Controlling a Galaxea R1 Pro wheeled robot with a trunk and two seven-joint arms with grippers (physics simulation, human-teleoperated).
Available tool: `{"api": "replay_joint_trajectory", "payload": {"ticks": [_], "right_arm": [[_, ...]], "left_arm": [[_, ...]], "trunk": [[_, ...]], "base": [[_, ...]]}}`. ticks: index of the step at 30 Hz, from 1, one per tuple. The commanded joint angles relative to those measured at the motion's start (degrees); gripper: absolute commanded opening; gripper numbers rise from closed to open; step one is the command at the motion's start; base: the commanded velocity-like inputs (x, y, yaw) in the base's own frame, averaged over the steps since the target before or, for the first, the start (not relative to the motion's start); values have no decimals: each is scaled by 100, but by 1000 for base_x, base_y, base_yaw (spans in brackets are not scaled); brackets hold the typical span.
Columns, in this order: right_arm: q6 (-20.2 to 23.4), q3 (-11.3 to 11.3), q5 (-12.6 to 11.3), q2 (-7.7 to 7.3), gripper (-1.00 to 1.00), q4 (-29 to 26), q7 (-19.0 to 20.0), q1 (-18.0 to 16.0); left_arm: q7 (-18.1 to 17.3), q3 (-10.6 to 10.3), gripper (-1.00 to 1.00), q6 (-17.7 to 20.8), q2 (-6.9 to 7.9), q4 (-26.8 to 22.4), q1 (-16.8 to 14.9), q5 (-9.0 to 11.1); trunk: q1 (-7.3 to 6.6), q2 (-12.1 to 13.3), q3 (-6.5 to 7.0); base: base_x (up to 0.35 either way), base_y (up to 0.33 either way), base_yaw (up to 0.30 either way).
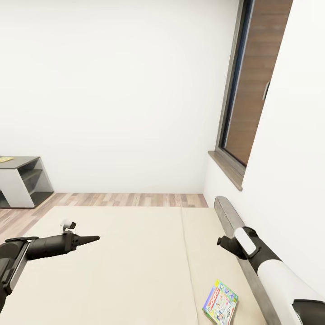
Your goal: Put all the toys in the child's room - the three board games (two on the bed and one on the table), the two jigsaw puzzles on the table, and the tennis ball on the table - inside the toy box on the table in the child's room.
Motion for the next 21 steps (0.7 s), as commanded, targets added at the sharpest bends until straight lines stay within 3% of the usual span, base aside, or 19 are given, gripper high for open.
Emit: {"api": "replay_joint_trajectory", "payload": {"ticks": [1, 10, 18, 21], "right_arm": [[-32, -2, -58, -4, 100, 2, -51, 1], [-213, 2, -16, -27, 100, 127, 189, 15], [-436, -8, 651, -7, 100, 167, 538, 11], [-522, -10, 730, -3, 100, 179, 621, 11]], "left_arm": [[-23, -1, 100, 59, 2, -1, -4, -2], [-23, -2, 100, 51, -6, -1, -5, -10], [-23, -2, 100, 43, -7, -1, -4, -15], [-23, -2, 100, 43, -7, 2, -4, -18]], "trunk": [[4, -13, -20], [4, -13, -95], [4, -13, -168], [4, -13, -196]], "base": [[0, 0, 0], [0, 0, 0], [0, 0, 0], [0, 0, 0]]}}
